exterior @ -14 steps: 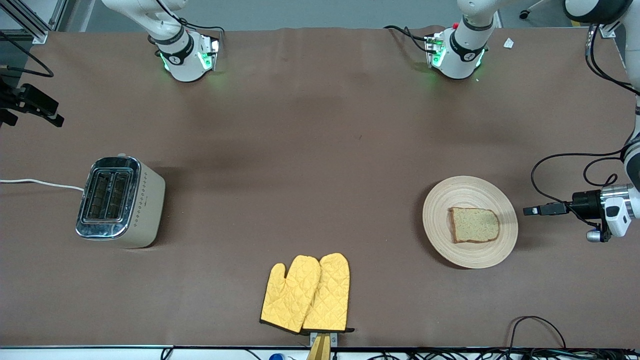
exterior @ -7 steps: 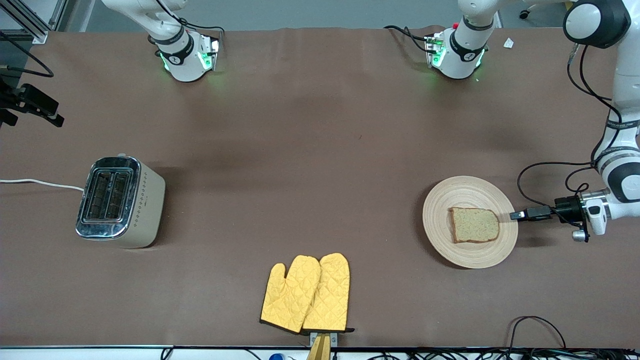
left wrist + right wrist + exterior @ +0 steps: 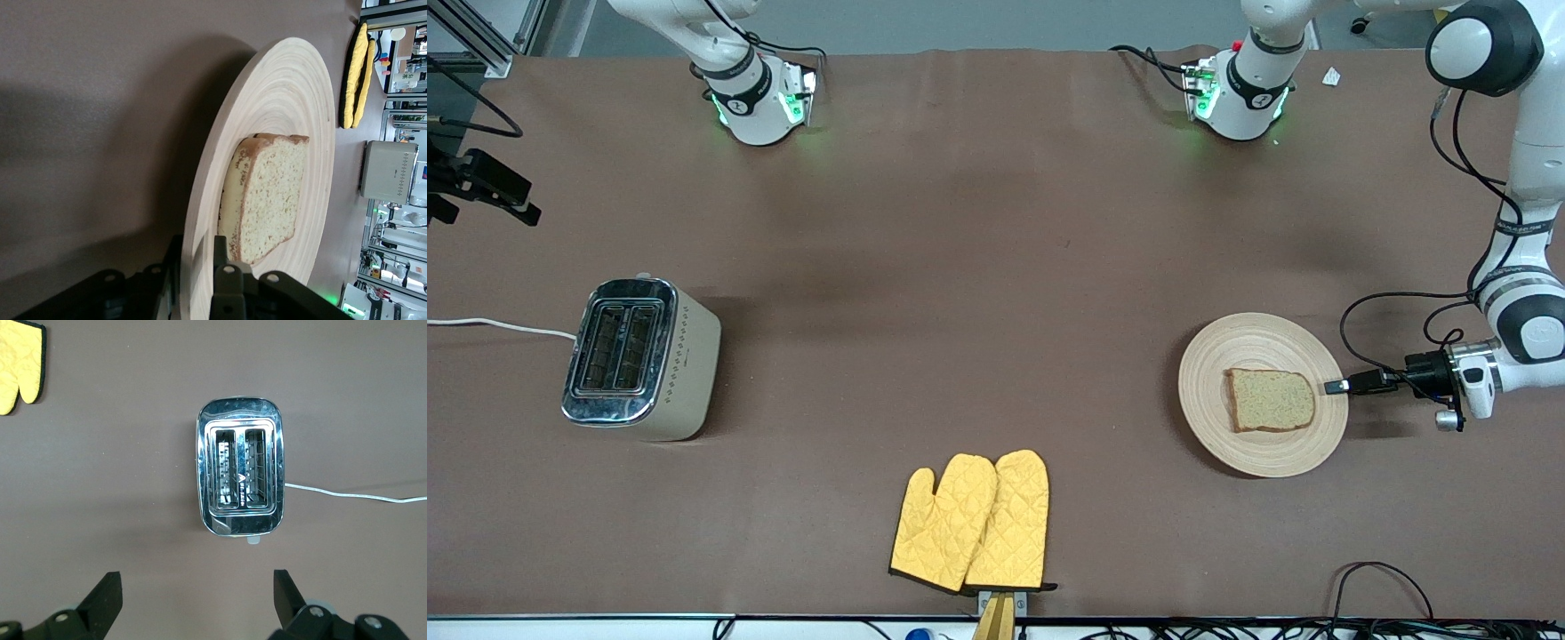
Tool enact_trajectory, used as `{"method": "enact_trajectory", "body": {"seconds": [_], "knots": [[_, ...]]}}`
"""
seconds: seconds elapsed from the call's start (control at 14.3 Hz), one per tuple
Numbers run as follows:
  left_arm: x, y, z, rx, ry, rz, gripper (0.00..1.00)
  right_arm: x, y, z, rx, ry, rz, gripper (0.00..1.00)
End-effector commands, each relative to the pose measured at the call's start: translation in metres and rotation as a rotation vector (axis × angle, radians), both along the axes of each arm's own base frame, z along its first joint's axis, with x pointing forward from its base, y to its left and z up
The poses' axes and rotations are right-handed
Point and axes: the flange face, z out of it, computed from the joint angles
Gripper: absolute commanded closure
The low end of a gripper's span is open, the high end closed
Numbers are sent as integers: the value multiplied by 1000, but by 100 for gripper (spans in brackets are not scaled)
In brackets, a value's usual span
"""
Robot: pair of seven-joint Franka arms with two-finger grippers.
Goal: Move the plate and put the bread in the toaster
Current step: 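Grip the plate rim and slide the plate toward the table center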
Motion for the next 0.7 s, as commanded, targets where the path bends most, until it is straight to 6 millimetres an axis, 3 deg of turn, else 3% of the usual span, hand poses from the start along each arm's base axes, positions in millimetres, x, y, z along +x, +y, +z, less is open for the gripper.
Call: {"method": "enact_trajectory", "body": {"seconds": [0.0,0.21,0.42,0.63], "knots": [[3,4,-1,-20,-26,12,99,-4,1,-1,0,-2,-8,0],[8,-2,8,-48,-39,23,100,-4,1,-1,1,1,-8,0],[17,-46,30,-154,-19,-50,100,-5,1,-1,1,1,-8,0],[37,-107,74,-223,37,-58,100,-5,1,-1,1,-1,-8,0]]}}
